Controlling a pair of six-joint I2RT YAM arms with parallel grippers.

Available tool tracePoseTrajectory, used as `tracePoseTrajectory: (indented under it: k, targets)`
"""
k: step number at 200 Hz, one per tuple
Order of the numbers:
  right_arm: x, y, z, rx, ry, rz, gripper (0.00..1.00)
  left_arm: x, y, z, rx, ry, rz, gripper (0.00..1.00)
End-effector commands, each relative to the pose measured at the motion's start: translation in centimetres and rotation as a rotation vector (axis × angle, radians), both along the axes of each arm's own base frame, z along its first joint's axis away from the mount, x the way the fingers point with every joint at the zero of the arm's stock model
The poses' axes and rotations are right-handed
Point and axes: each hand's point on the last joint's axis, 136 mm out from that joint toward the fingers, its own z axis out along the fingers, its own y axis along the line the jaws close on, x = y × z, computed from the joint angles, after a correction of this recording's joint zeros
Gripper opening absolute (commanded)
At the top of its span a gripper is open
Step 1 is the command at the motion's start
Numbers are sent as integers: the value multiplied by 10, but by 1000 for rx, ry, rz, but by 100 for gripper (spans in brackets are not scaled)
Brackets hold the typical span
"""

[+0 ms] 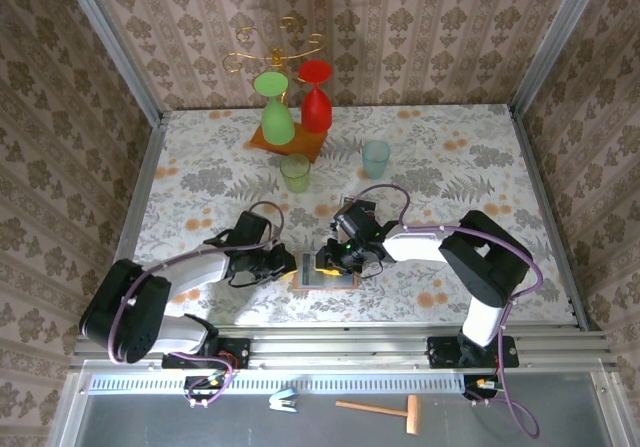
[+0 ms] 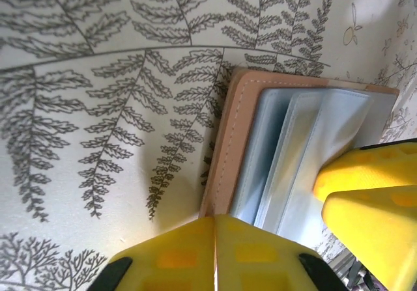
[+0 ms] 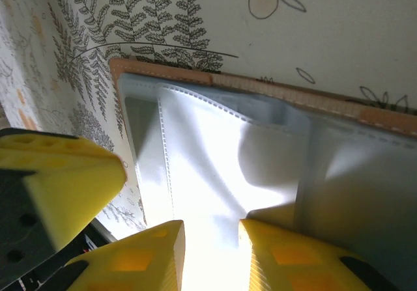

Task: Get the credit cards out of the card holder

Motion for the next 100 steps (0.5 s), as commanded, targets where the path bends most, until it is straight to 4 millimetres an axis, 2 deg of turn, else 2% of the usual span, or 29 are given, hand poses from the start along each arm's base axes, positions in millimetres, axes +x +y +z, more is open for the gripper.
tracePoseTrajectory:
  k: [1, 28, 56, 100]
  targets:
    - [-1, 0, 3, 47, 5, -13, 28, 7, -11, 26, -31, -50, 0, 16]
    - [-1, -2, 2, 66, 7, -16, 28, 8, -27, 36, -66, -56, -12, 22]
    - [-1, -3, -1, 89, 21, -30, 28, 8, -35, 32, -51, -45, -13, 24]
    - [-1, -3, -3, 104, 30, -32, 28, 7, -36, 18, -22, -18, 3, 28]
